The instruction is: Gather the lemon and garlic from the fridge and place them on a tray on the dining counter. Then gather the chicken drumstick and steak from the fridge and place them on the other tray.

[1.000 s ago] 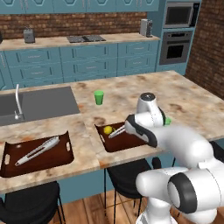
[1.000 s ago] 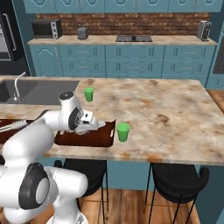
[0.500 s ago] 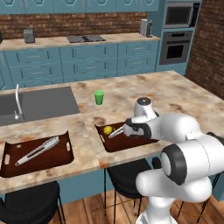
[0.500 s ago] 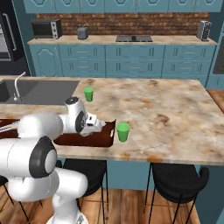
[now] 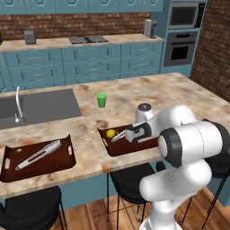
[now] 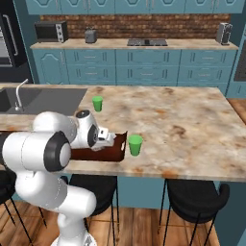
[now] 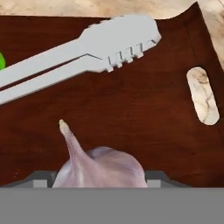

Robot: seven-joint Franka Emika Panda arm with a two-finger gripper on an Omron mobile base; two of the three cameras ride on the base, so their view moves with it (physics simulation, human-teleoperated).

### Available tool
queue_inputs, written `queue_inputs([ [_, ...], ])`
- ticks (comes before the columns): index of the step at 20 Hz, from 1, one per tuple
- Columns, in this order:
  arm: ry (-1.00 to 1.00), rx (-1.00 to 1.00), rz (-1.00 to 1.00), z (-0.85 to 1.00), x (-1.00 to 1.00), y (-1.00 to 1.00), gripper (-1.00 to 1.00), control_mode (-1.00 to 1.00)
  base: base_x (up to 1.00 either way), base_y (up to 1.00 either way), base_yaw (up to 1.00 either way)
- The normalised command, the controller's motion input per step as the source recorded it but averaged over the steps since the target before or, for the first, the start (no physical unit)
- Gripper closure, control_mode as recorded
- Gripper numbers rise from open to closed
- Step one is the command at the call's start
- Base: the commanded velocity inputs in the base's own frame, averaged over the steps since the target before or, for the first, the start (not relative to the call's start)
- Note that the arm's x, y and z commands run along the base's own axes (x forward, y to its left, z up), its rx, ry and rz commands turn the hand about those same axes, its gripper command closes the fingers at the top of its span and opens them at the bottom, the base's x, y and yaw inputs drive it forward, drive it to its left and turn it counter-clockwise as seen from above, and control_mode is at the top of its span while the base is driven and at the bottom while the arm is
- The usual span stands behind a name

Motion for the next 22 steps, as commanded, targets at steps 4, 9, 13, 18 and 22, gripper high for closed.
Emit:
queue_inputs([
  [4,0.00,0.00,0.00,-0.25,0.20,0.00,1.00,-1.00,0.00,0.00,0.00],
  [9,0.00,0.00,0.00,-0.24,0.19,0.00,1.00,-1.00,0.00,0.00,0.00],
  [13,0.00,0.00,0.00,-0.25,0.14,0.00,1.00,-1.00,0.00,0.00,0.00],
  [18,0.00,0.00,0.00,-0.26,0.09,0.00,-1.00,-1.00,0.00,0.00,0.00],
  [22,0.00,0.00,0.00,-0.14,0.01,0.00,-1.00,-1.00,0.00,0.00,0.00],
])
